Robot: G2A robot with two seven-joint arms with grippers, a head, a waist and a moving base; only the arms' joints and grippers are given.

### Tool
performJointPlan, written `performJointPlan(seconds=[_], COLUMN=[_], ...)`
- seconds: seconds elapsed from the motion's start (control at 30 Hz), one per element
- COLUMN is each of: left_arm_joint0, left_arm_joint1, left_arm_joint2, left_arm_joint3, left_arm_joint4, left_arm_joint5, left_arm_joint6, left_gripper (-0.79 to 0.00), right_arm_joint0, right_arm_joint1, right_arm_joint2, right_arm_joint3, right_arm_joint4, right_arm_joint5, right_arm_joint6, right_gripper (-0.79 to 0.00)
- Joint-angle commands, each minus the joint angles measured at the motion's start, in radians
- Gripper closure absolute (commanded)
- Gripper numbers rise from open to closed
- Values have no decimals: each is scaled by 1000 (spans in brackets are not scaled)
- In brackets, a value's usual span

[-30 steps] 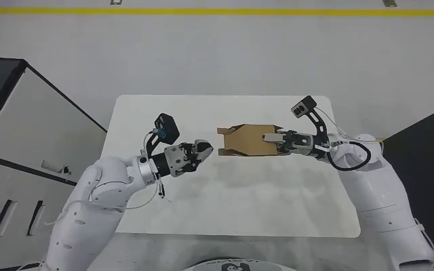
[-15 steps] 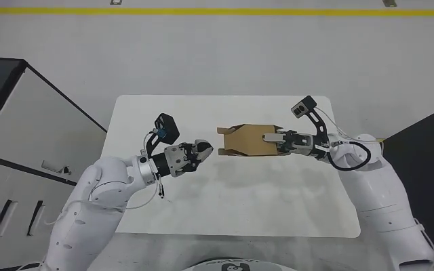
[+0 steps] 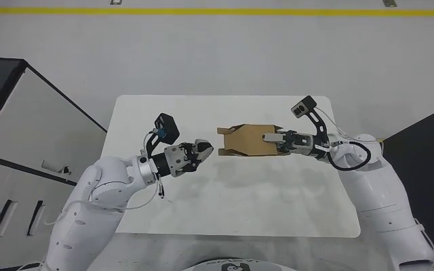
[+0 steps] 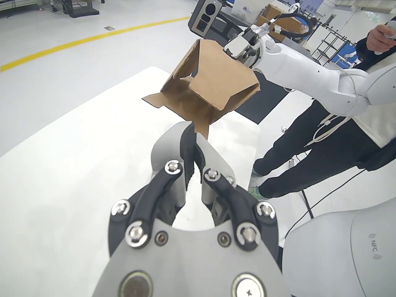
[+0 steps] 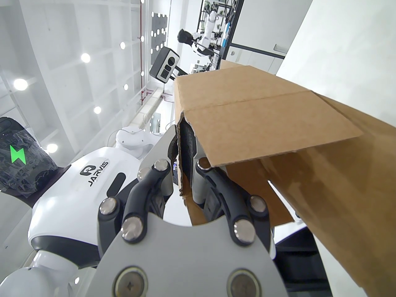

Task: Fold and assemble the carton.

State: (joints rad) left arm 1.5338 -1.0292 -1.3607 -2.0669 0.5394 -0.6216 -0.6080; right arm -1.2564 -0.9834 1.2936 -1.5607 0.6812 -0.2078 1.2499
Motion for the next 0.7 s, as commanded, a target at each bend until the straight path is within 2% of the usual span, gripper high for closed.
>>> performJointPlan(seconds=[0.0, 0.1, 0.23, 0.27, 0.53, 0.67], left_arm_joint0=[8, 14, -20, -42, -41, -50], left_arm_joint1=[0, 0, 3, 3, 2, -3], left_arm_joint2=[7, 11, 5, -3, -2, 14], left_arm_joint3=[-19, -44, -59, -61, -59, -27], left_arm_joint4=[-43, -171, -416, -433, -438, -566], left_arm_joint5=[38, 182, 454, 466, 468, 577], left_arm_joint6=[1, -63, -248, -255, -249, -245], left_gripper=[0, 0, 0, 0, 0, 0], right_arm_joint0=[0, 0, 0, 0, 0, 0], right_arm_joint1=[0, 0, 0, 0, 0, 0], right_arm_joint2=[0, 0, 0, 0, 0, 0], right_arm_joint3=[0, 0, 0, 0, 0, 0], right_arm_joint4=[0, 0, 0, 0, 0, 0], right_arm_joint5=[0, 0, 0, 0, 0, 0], right_arm_joint6=[0, 0, 0, 0, 0, 0], right_gripper=[0, 0, 0, 0, 0, 0])
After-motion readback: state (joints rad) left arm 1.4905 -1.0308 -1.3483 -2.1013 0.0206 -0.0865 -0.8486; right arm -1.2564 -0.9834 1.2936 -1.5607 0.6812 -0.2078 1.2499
